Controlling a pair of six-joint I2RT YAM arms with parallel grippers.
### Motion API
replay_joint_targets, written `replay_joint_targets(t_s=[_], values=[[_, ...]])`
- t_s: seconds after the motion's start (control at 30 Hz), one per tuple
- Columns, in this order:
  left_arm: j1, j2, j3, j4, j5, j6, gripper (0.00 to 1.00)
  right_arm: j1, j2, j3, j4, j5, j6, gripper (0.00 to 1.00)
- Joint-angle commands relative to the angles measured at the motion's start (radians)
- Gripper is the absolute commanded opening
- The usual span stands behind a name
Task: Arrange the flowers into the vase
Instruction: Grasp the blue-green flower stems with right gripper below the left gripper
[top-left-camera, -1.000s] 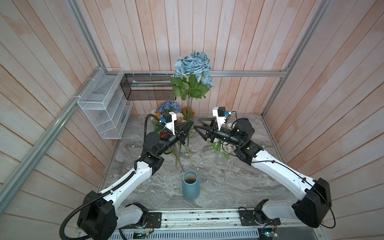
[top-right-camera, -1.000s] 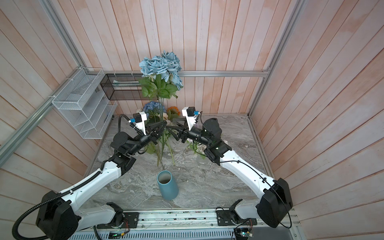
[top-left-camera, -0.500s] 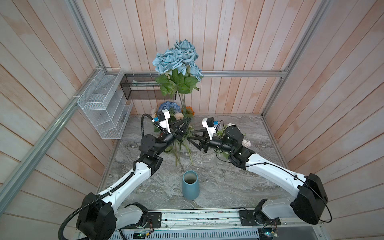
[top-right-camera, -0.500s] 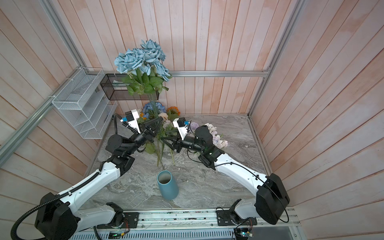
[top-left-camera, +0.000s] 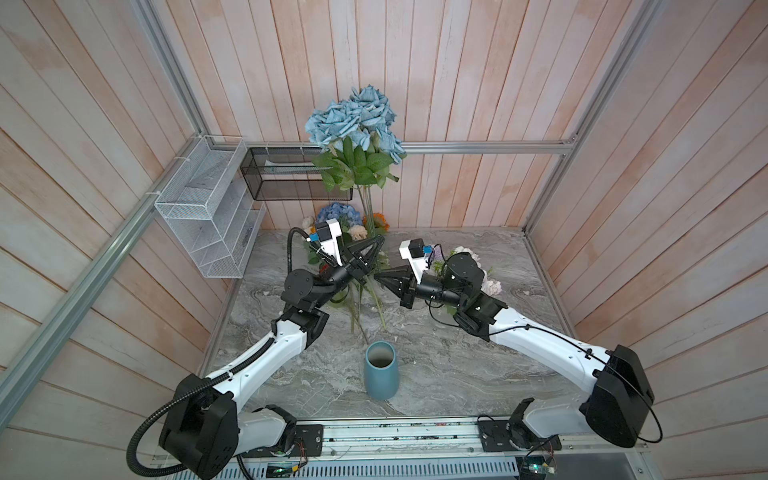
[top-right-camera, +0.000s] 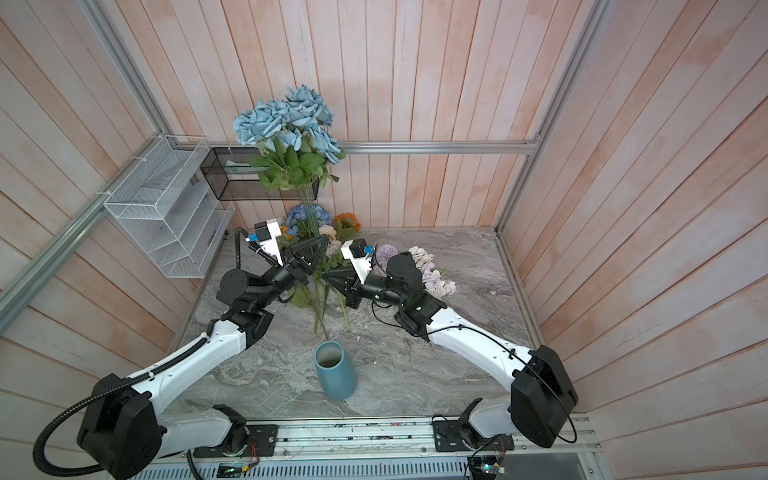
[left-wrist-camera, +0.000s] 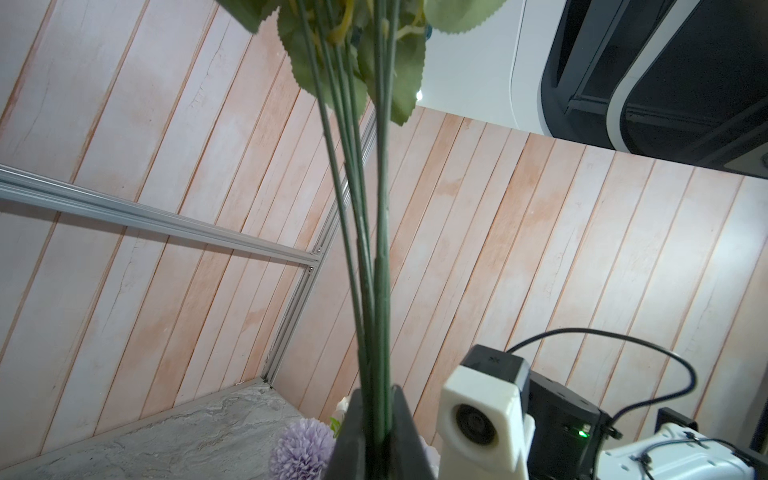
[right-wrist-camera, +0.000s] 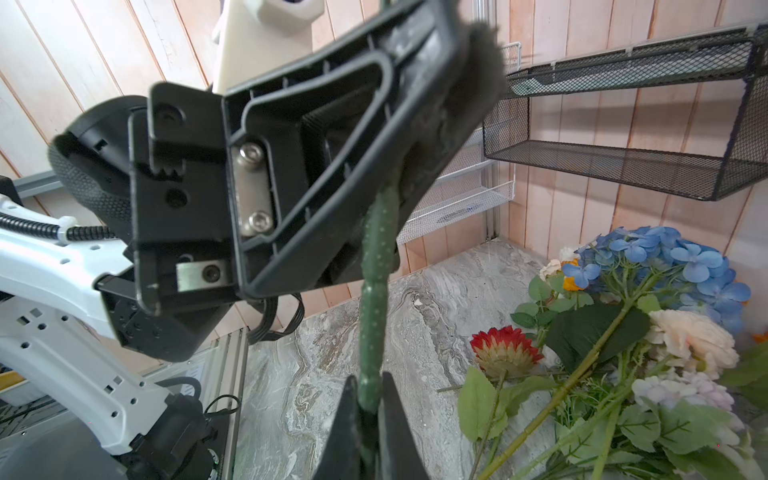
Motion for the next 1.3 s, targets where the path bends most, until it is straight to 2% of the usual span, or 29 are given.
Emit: replay_joint_targets(t_s=[0.0, 0.03, 0.07, 0.1, 0.13, 0.2, 0.43, 0.6, 0.73, 0.8, 0.93, 1.27], values=[[-0.019, 0.019, -0.003, 0.043, 0.09, -0.049, 0.03, -0.011, -0.039, -0.016, 0.047, 0.091, -0.019, 0.0], [-0.02, 0.025, 0.001, 0.038, 0.095, -0.049, 0.18, -0.011, -0.046, -0.021, 0.044, 0.102, -0.025, 0.0], [-0.019, 0.028, 0.005, 0.033, 0.097, -0.05, 0.36, -0.011, -0.051, -0.023, 0.038, 0.113, -0.031, 0.0], [-0.02, 0.031, 0.008, 0.027, 0.101, -0.049, 0.59, -0.012, -0.057, -0.023, 0.03, 0.126, -0.038, 0.0], [-0.019, 0.031, 0.01, 0.018, 0.103, -0.045, 0.76, -0.013, -0.063, -0.021, 0.02, 0.134, -0.047, 0.0], [-0.019, 0.024, 0.014, -0.012, 0.099, -0.032, 0.99, -0.014, -0.072, -0.019, -0.002, 0.164, -0.067, 0.0], [-0.015, -0.045, 0.035, -0.179, 0.056, 0.065, 0.99, -0.022, -0.119, -0.017, -0.105, 0.236, -0.186, 0.0], [-0.01, -0.052, 0.112, -0.292, 0.075, 0.118, 0.87, -0.023, -0.137, 0.003, -0.231, 0.318, -0.275, 0.0], [-0.009, -0.024, 0.166, -0.311, 0.105, 0.113, 0.79, -0.022, -0.153, 0.004, -0.288, 0.378, -0.32, 0.0], [-0.007, -0.006, 0.188, -0.317, 0.105, 0.112, 0.72, -0.021, -0.164, -0.006, -0.285, 0.382, -0.329, 0.0], [-0.004, 0.047, 0.237, -0.349, 0.109, 0.095, 0.67, -0.021, -0.183, -0.032, -0.252, 0.379, -0.323, 0.0], [-0.002, 0.052, 0.188, -0.391, 0.087, 0.063, 0.66, -0.021, -0.211, -0.046, -0.24, 0.475, -0.306, 0.0]])
